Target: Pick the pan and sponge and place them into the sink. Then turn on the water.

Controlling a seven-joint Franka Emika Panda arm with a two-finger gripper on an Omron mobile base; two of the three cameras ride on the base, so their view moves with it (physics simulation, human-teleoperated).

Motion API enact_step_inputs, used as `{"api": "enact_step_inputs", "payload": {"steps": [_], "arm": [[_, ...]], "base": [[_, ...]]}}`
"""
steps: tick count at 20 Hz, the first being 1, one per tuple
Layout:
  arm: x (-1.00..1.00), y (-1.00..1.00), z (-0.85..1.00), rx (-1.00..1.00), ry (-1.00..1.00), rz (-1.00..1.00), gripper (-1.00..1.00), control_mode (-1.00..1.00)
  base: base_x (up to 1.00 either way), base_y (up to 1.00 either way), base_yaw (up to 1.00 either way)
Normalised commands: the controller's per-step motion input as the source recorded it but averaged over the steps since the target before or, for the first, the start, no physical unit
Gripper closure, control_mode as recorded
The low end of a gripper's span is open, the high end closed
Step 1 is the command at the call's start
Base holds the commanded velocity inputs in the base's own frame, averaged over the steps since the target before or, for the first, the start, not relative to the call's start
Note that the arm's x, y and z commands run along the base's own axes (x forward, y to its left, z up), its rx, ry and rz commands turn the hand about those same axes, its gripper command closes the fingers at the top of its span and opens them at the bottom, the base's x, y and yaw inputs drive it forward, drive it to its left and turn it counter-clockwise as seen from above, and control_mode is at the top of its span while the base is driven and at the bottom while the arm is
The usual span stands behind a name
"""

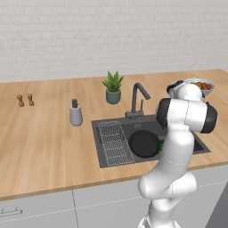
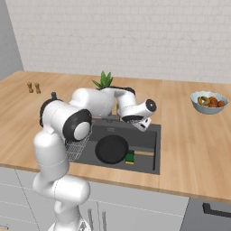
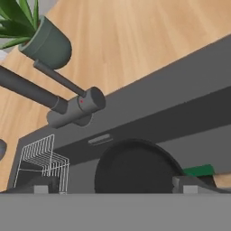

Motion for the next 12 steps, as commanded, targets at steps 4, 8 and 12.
{"api": "enact_step_inputs", "payload": {"steps": [4,8,12], "arm": [[0.28,0.4,0.0,0.01,0.0,-0.03,-1.0,-1.0],[0.24,0.31,0.0,0.03,-0.01,-0.01,-1.0,-1.0],[0.21,0.23,0.0,0.08,-0.06,0.0,-1.0,-1.0]], "base": [[0.0,0.0,0.0],[0.0,0.0,0.0],[0.0,0.0,0.0]]}}
